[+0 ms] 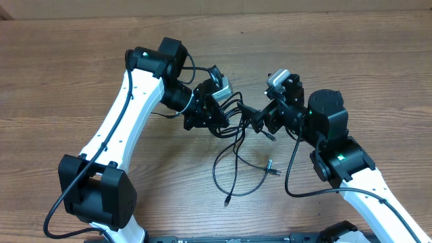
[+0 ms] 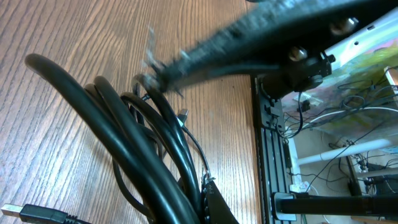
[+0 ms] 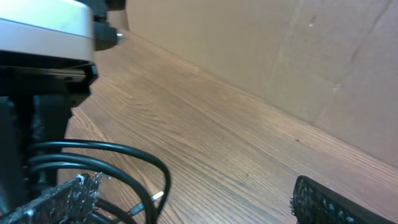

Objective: Untangle cables

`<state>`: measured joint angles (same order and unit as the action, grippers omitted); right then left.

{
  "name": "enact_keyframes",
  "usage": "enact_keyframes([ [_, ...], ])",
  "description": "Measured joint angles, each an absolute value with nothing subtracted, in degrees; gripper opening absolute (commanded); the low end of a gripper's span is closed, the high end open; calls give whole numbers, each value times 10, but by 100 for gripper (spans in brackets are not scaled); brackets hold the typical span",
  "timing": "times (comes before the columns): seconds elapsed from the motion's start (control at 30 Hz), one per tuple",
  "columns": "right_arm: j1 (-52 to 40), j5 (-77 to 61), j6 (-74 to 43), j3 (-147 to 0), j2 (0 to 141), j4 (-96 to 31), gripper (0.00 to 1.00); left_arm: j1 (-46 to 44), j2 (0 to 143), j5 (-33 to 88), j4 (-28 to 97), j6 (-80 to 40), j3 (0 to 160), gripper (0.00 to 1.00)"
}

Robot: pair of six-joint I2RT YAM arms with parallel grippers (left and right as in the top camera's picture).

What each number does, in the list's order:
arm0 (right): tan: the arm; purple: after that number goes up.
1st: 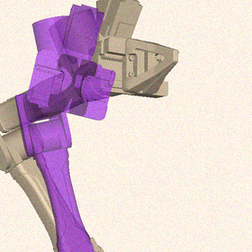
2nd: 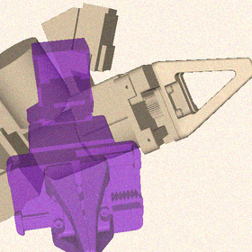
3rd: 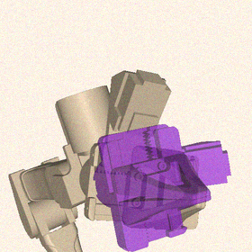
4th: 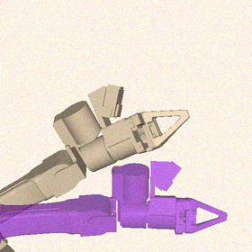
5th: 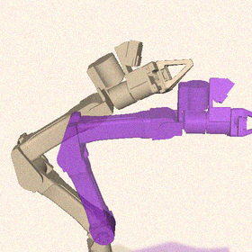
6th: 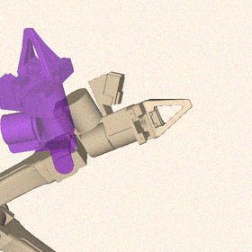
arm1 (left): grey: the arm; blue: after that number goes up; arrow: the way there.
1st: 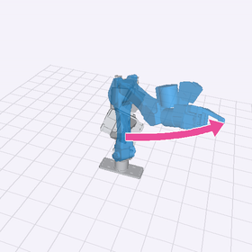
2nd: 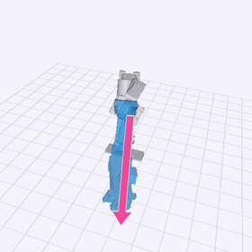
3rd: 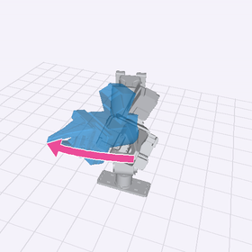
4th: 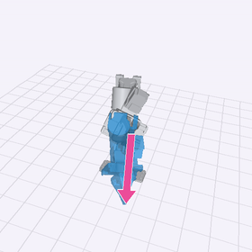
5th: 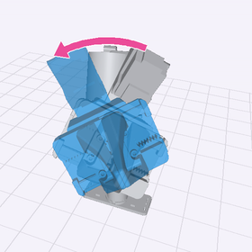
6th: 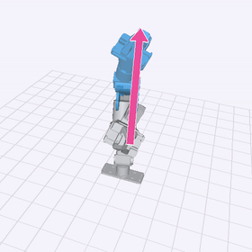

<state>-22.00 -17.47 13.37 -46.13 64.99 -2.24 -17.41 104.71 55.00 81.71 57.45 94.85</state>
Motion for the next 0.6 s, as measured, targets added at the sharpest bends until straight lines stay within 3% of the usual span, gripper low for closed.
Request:
enact_keyframes([
  [0.6, -210, -216, 152, -461, 703, -16, 99, -174, 1047, 540, 824, 577, 948, 4],
])
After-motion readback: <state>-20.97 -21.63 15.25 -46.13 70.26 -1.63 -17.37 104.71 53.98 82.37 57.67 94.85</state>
